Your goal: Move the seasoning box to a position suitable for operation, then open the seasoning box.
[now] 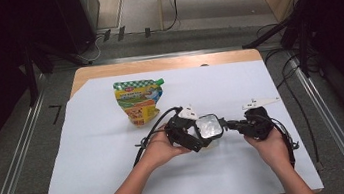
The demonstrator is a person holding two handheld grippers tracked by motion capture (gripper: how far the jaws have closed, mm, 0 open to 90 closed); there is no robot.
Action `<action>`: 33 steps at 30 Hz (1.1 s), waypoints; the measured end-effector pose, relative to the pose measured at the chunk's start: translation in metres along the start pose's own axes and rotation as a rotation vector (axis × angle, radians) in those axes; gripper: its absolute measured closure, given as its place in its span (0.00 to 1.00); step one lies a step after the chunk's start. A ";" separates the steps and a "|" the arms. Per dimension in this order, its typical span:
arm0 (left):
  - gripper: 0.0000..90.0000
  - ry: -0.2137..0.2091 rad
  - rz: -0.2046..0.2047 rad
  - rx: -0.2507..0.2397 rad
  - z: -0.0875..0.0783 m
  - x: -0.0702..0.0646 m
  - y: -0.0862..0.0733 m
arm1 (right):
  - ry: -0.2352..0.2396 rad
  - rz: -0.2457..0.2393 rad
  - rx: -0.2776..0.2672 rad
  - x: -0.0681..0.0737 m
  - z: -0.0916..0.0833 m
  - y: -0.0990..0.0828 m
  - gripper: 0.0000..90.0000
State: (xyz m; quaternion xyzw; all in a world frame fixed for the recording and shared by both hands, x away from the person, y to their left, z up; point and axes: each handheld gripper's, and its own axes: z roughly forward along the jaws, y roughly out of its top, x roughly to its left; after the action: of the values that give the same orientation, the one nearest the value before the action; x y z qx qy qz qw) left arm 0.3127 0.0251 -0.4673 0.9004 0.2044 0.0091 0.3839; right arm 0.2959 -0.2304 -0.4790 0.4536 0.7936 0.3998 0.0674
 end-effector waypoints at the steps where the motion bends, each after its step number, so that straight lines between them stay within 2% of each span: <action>1: 0.16 0.002 0.001 0.000 0.001 0.000 0.001 | 0.001 0.000 0.000 0.000 0.000 0.000 1.00; 4: 0.17 0.016 0.030 0.006 0.000 -0.002 0.003 | -0.001 0.001 0.001 0.000 0.001 0.000 1.00; 10: 0.18 0.029 0.059 0.022 -0.002 -0.004 0.006 | 0.000 0.009 0.007 0.000 0.001 -0.001 1.00; 19: 0.18 0.024 0.064 0.026 -0.005 -0.005 0.013 | 0.001 0.011 0.009 -0.001 0.002 -0.001 1.00; 33: 0.19 0.042 0.091 0.034 -0.009 -0.008 0.022 | 0.002 0.011 0.010 -0.001 0.002 0.000 1.00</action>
State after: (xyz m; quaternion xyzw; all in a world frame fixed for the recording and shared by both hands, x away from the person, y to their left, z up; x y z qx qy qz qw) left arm 0.3112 0.0148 -0.4445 0.9148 0.1713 0.0421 0.3633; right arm 0.2975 -0.2305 -0.4809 0.4579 0.7931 0.3969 0.0622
